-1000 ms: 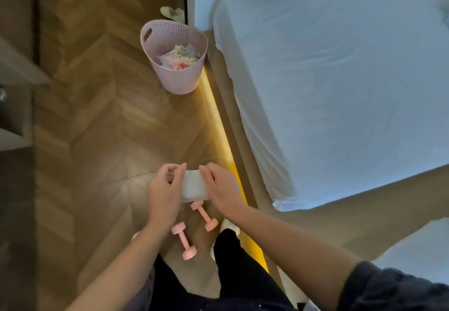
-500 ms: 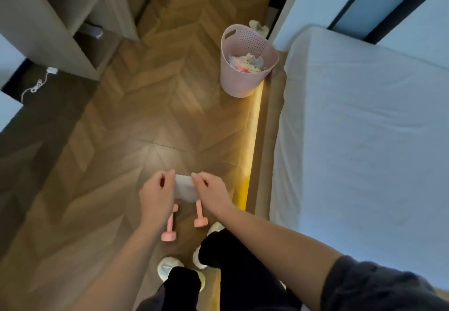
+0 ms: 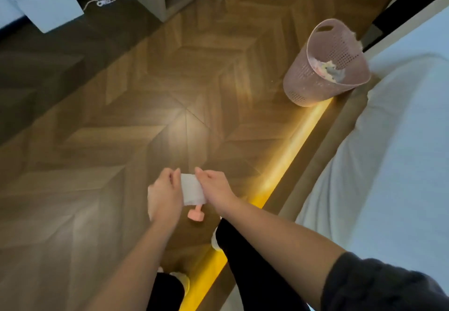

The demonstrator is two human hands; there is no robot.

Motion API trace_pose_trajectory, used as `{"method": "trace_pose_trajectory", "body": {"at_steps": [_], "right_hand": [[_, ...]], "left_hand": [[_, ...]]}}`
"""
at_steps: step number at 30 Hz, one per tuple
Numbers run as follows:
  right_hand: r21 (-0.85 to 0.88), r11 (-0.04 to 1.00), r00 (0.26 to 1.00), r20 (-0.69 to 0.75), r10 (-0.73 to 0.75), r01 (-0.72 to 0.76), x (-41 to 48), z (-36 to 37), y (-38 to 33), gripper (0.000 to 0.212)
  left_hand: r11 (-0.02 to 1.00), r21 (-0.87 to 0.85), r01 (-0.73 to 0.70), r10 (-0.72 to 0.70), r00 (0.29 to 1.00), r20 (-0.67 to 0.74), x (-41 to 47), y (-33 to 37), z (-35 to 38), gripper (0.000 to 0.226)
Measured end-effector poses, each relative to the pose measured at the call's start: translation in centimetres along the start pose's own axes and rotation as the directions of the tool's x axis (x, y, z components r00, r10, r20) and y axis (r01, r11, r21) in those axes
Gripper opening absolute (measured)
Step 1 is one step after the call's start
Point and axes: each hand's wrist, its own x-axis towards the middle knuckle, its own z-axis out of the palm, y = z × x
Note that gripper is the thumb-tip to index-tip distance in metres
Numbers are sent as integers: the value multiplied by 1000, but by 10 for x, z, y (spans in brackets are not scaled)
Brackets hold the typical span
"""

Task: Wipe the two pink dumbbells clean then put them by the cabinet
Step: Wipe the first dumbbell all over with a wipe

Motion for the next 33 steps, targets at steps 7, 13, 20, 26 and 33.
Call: {"method": "trace_pose_trajectory", "body": {"at_steps": [7,13,20,26,33], "right_hand": [[-305,843,879,-39,-475,442,132,41,98,49],[-279,739,777,42,-629,613,222,73,132,52],[-224,697,728,109,-677,681,195,69,147,47],[103,909,800,443,-405,403,85,30,141,36],[255,956,731,625,-275,142,34,14,156,21]], "left_hand": [[999,-36,17,-20,996,-84,63,-101,105,32],[997,-78,-18,3,981,-192,114,-161,154,33],[986,-121,-114,65,935,-349,70,-169,150,31],[949,-137,-284,194,869,-456,-18,-159,102,29],[899,-77,-431,336,793,-507,-62,-153,82,30]]}}
